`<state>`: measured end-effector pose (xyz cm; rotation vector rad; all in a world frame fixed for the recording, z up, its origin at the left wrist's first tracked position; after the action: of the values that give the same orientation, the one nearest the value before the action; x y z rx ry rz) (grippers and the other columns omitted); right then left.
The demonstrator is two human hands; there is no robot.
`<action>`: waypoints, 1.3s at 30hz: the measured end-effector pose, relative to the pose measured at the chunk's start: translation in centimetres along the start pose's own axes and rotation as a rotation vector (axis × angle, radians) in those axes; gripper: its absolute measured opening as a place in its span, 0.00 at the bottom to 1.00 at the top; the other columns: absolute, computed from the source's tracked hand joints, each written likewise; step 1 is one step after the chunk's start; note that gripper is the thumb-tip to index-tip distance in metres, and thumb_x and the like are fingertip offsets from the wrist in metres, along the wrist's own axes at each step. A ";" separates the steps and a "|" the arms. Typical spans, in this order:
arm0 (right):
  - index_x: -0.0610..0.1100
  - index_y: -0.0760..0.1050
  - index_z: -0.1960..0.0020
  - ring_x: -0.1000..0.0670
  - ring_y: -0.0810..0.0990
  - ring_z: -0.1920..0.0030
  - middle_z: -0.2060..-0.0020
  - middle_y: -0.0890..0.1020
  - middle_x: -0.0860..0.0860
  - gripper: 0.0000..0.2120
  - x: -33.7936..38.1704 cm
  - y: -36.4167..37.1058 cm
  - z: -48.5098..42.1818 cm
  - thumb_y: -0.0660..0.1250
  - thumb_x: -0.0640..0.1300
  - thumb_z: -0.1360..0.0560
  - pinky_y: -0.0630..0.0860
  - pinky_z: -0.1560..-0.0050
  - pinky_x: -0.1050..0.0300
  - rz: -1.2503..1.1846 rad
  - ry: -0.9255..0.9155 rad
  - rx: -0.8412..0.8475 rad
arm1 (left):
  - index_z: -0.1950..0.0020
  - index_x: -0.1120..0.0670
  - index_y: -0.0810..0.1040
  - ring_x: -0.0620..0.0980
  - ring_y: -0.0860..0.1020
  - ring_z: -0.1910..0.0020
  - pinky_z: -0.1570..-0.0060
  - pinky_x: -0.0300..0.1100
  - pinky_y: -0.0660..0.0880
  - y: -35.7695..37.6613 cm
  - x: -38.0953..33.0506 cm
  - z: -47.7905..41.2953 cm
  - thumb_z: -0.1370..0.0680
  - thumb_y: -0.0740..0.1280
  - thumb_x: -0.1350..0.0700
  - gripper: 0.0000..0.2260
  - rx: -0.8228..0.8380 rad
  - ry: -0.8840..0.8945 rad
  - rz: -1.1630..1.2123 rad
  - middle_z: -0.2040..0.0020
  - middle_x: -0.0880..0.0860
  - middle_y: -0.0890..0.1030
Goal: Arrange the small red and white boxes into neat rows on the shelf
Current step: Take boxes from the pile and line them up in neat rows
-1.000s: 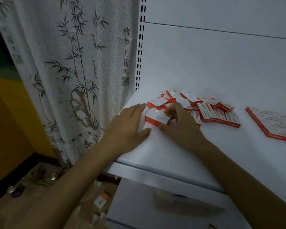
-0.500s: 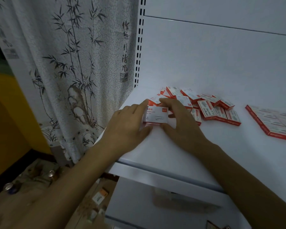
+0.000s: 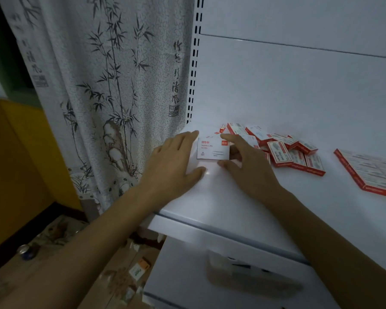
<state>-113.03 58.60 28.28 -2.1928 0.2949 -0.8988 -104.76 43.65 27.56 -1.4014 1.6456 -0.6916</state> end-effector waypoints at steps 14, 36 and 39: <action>0.52 0.65 0.33 0.51 0.79 0.51 0.40 0.78 0.50 0.26 -7.9 -17.3 5.4 0.70 0.44 0.28 0.77 0.48 0.55 0.086 0.162 -0.181 | 0.24 0.50 0.50 0.49 0.55 0.26 0.28 0.50 0.55 2.8 -18.0 -6.4 0.26 0.66 0.43 0.37 -0.007 0.189 0.201 0.24 0.49 0.55; 0.50 0.65 0.31 0.50 0.79 0.49 0.42 0.79 0.48 0.27 -34.0 -40.3 19.2 0.69 0.43 0.28 0.76 0.48 0.53 0.292 0.516 -0.108 | 0.24 0.49 0.51 0.51 0.54 0.26 0.29 0.54 0.58 19.3 -48.0 -11.2 0.26 0.65 0.41 0.36 0.265 0.420 0.183 0.24 0.50 0.54; 0.48 0.63 0.29 0.46 0.74 0.39 0.36 0.74 0.47 0.27 -36.1 -40.5 18.9 0.67 0.44 0.26 0.71 0.41 0.54 0.389 0.529 0.024 | 0.25 0.51 0.53 0.51 0.55 0.26 0.30 0.53 0.60 20.8 -49.0 -11.8 0.26 0.65 0.41 0.35 0.262 0.421 0.165 0.24 0.51 0.56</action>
<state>-128.88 113.78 29.30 -1.7519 0.9211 -1.2269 -124.61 94.46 28.05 -0.9638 1.8833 -1.1158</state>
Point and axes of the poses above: each hand's wrist, its own z-axis away from the middle knuckle, its own y-axis out of the palm, x = y × z, the point moved 4 cm from there along -z, towards the middle knuckle
